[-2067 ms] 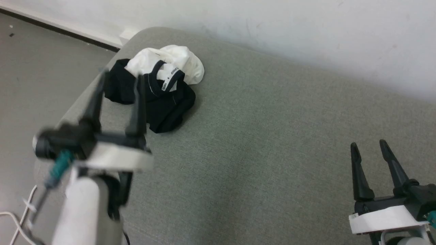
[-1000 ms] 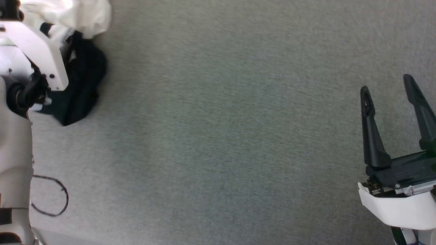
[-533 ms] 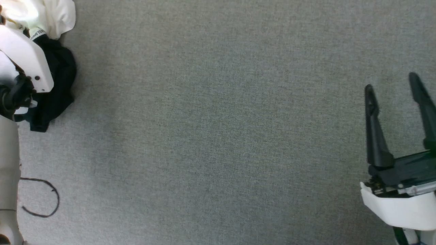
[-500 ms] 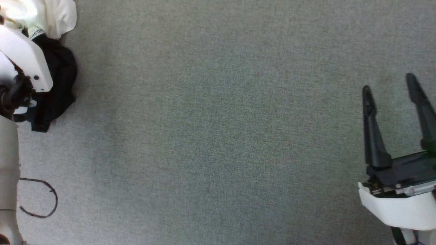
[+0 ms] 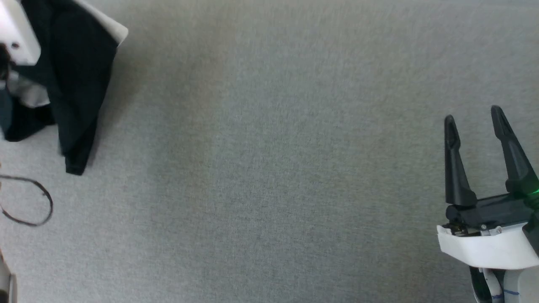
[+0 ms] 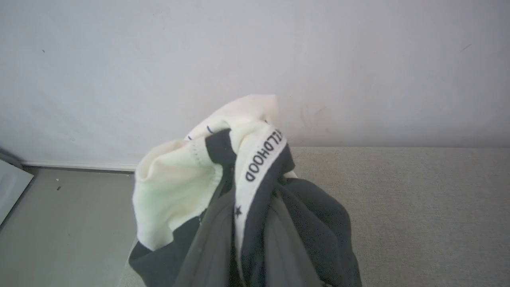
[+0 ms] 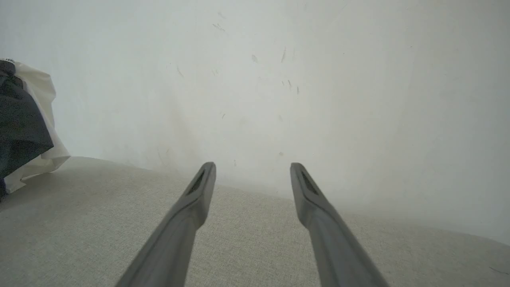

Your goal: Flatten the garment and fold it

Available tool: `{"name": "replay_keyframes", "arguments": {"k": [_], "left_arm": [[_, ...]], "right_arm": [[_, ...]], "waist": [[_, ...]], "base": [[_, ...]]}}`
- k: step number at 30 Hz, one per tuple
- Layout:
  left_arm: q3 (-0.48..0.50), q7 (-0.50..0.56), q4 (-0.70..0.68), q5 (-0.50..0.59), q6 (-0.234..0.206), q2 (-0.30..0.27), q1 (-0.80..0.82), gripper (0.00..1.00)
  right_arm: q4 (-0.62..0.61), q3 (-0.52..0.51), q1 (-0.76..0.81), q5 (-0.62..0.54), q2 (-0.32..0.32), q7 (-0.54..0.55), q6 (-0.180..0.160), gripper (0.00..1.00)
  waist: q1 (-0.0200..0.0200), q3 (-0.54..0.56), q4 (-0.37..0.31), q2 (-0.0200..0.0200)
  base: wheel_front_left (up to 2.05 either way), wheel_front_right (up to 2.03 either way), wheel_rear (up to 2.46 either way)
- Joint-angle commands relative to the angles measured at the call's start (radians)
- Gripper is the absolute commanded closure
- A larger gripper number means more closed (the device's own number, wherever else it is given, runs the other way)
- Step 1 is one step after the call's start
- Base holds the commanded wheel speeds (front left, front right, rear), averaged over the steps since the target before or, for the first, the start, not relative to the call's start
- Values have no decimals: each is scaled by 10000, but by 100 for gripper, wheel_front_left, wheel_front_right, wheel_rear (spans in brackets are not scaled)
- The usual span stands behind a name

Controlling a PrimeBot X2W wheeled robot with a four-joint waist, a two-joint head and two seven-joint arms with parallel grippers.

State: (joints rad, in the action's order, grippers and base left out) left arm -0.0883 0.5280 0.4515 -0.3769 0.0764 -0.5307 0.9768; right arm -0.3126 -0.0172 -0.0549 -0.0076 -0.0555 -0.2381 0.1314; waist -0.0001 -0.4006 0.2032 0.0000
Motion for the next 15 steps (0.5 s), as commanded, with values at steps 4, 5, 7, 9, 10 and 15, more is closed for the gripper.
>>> {"name": "replay_keyframes", "arguments": {"k": [4, 5, 7, 9, 10, 15], "left_arm": [[-526, 211, -602, 29, 263, 80, 786, 100], [-643, 279, -717, -21, 308, 137, 948, 100], [-898, 378, -914, -107, 374, 298, 1257, 100], [-1192, 499, -1108, -200, 426, 487, 1537, 100], [-1394, 570, -1240, -212, 449, 579, 1664, 100], [-2292, 875, -1848, -794, 508, 1638, 2170, 100]], "right_arm": [[466, -354, 254, 506, 47, -159, -7, 0], [539, -437, 314, 618, 48, -176, -7, 0], [686, -585, 430, 801, 49, -202, -7, 0], [808, -707, 534, 943, 50, -219, -7, 0], [846, -769, 581, 997, 50, -225, -7, 0], [900, -1067, 879, 1271, 51, -234, -7, 0]], "waist": [[1, 1778, -389, 0], [1, 1965, -441, 0], [1, 2354, -557, 0], [1, 2694, -705, 0], [1, 2826, -779, 0], [1, 3587, -1293, 0]], "base": [[0, 0, 0], [0, 0, 0], [0, 0, 0], [0, 0, 0], [0, 0, 0], [0, 0, 0]]}}
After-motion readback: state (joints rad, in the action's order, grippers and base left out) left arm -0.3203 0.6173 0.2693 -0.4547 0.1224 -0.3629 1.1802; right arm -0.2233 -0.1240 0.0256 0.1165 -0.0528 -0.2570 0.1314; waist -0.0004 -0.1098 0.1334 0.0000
